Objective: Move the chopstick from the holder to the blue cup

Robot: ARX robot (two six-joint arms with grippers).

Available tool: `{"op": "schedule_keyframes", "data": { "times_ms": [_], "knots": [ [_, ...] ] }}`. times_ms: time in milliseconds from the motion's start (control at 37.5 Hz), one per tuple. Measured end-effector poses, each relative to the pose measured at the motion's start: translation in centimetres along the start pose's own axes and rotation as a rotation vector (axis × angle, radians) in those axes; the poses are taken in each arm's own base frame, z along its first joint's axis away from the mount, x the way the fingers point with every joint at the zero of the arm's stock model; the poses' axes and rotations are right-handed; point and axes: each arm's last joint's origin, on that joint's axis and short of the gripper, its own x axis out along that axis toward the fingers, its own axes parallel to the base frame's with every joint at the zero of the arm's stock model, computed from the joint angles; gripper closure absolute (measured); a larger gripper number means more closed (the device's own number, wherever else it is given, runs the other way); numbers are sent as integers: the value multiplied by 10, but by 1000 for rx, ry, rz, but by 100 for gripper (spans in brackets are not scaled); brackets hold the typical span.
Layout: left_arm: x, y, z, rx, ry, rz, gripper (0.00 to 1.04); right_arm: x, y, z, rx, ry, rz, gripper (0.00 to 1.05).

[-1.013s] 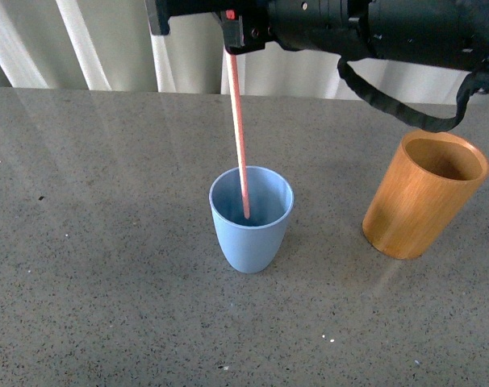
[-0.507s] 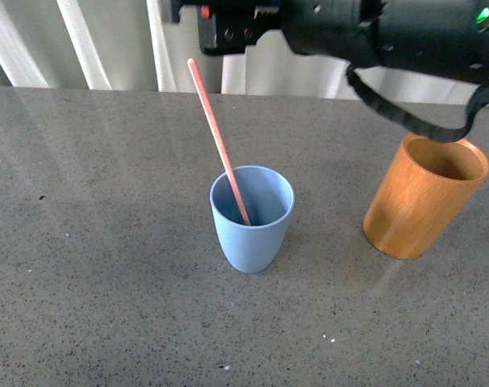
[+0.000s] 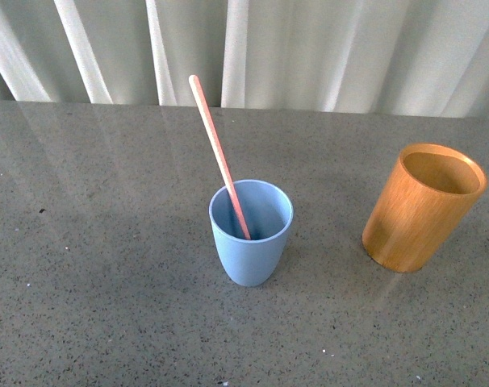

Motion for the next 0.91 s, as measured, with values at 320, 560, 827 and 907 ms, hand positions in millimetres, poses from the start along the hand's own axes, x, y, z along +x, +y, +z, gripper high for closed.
{"op": "schedule_keyframes", "data": {
  "times_ms": [320,560,827,907],
  "knots": [
    [0,0,0,0,0,0,7,-84,-60,-77,142,204,-225,10],
    [0,0,0,0,0,0,7,-86,-57,-87,-78,-92,-120,32],
    [0,0,0,0,0,1,7,-97,-45,-75,-181,-220,-100,72],
    [0,0,0,0,0,1,7,-99,-45,-75,-186,-217,-102,84]
  ]
}}
